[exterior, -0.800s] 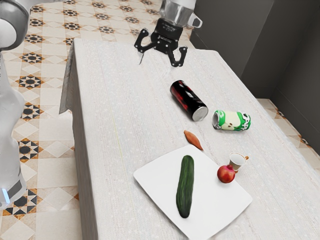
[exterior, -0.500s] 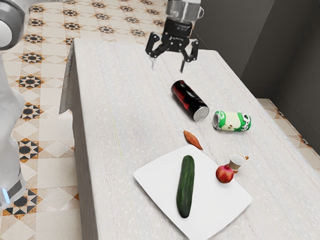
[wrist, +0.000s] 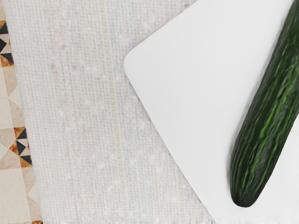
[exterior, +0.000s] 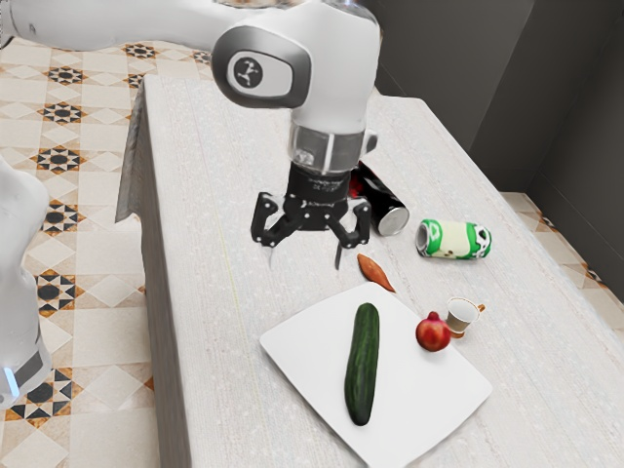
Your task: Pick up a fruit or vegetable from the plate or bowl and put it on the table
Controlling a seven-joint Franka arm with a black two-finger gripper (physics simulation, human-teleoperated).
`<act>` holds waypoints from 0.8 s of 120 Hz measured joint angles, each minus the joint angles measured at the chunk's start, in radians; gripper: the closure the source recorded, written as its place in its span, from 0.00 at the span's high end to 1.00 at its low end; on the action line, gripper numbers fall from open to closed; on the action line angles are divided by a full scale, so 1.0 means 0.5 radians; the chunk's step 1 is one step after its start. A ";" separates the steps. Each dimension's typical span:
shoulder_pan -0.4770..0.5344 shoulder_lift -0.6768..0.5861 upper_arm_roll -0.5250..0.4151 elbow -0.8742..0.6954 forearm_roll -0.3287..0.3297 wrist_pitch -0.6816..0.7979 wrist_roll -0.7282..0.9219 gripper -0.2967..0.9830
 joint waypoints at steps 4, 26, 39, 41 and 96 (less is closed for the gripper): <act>0.002 0.033 -0.014 -0.008 -0.005 0.063 -0.008 0.77; -0.016 0.180 -0.033 -0.019 -0.083 0.326 -0.017 0.77; -0.012 0.202 -0.034 -0.041 -0.136 0.405 -0.009 0.77; -0.006 0.204 -0.034 -0.049 -0.145 0.414 -0.005 0.77; 0.084 0.506 -0.024 -0.011 -0.200 0.511 0.500 0.77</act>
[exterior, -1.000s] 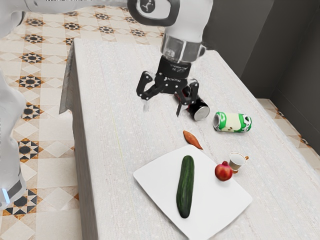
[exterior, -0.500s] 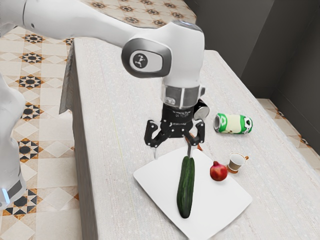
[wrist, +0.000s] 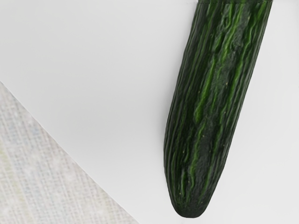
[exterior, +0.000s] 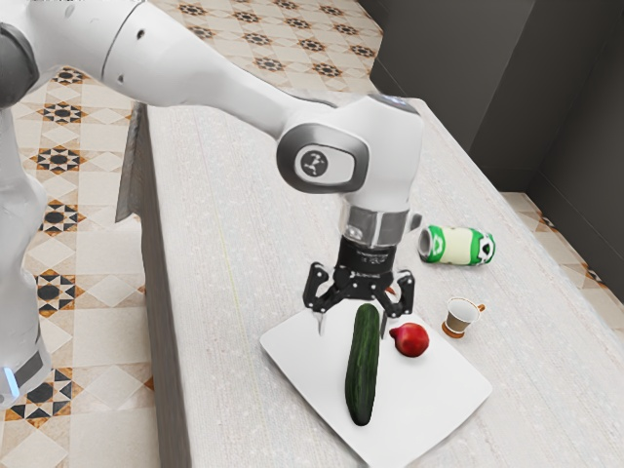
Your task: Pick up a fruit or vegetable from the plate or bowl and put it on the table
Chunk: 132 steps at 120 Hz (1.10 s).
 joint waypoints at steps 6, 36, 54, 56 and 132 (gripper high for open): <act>0.034 0.037 0.004 0.001 0.003 0.003 0.099 0.77; 0.218 0.211 0.004 0.120 0.122 0.049 0.545 0.77; 0.139 0.167 0.001 0.074 0.135 0.127 0.730 0.77; 0.123 0.159 0.001 0.061 0.133 0.136 0.746 0.77; -0.326 0.155 0.034 -0.046 0.041 0.272 1.125 0.77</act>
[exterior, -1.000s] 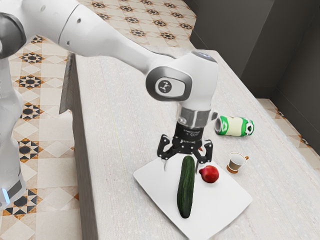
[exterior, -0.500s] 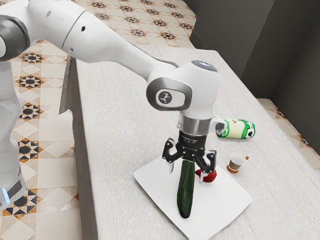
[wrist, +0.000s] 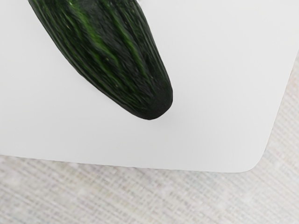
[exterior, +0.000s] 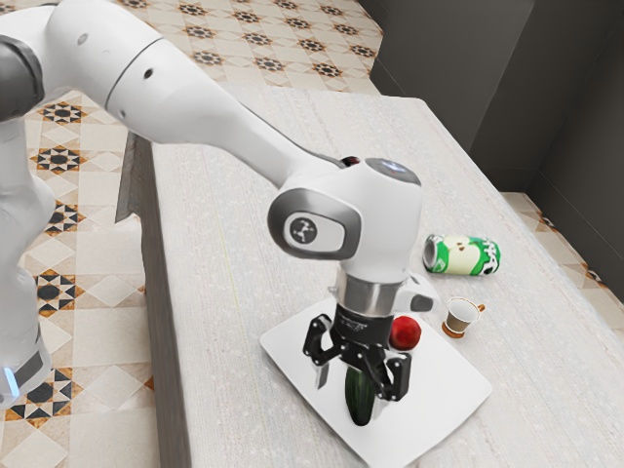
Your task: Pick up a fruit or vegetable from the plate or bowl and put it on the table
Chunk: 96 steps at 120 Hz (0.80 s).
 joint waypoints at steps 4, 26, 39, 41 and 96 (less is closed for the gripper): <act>0.023 0.000 0.000 0.000 0.000 0.001 0.011 0.77; 0.226 -0.001 0.004 0.000 -0.001 0.003 0.059 0.77; 0.377 0.000 0.005 0.000 -0.001 0.004 0.080 0.77; 0.400 0.000 0.005 0.000 -0.001 0.004 0.083 0.77; 0.647 0.004 0.005 0.000 -0.001 0.005 0.138 0.77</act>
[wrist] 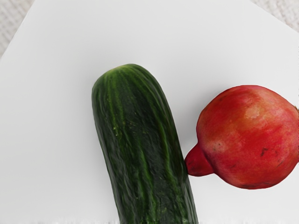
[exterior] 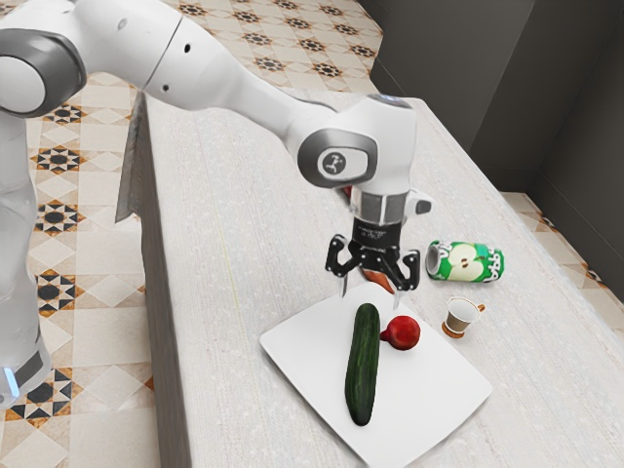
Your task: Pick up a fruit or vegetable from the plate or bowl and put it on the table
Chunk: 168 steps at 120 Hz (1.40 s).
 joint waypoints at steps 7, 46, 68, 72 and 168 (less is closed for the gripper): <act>-0.040 -0.006 0.003 0.000 0.006 0.000 0.001 0.77; -0.296 0.101 0.054 0.025 0.003 0.004 0.009 0.77; -0.209 0.109 0.086 0.031 -0.038 0.004 -0.100 0.76; -0.206 0.110 0.086 0.032 -0.040 0.004 -0.117 0.76; -0.195 0.331 0.077 0.095 -0.059 0.055 -0.298 0.57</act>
